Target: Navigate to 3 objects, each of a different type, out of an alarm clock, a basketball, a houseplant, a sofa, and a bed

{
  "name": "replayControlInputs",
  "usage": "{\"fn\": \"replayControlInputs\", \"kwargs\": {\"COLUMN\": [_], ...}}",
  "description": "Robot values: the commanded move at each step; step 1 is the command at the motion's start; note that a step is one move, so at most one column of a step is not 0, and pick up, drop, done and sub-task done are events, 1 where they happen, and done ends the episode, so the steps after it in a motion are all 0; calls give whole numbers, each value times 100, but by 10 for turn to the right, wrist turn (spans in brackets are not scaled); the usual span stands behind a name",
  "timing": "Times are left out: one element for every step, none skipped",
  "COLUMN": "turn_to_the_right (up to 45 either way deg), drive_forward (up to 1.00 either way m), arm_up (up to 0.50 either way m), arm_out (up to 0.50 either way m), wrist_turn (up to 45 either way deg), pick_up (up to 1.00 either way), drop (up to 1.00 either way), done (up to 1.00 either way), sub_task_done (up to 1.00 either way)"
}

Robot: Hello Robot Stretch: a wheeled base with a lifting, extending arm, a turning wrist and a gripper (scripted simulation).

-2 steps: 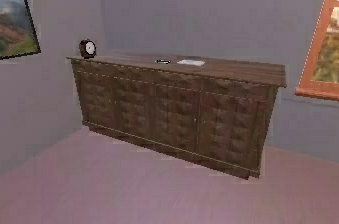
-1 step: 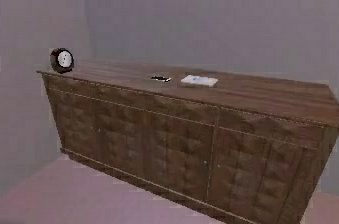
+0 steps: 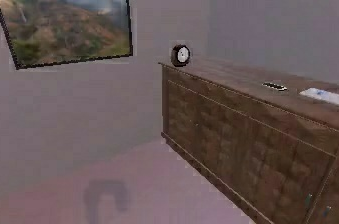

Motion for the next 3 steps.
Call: {"fn": "replayControlInputs", "kwargs": {"turn_to_the_right": [0,0,450], "drive_forward": [90,0,0], "arm_up": [0,0,0], "arm_out": [0,0,0], "wrist_turn": [0,0,0], "pick_up": [0,0,0], "drop": [0,0,0], "done": [0,0,0], "sub_task_done": [0,100,0]}}
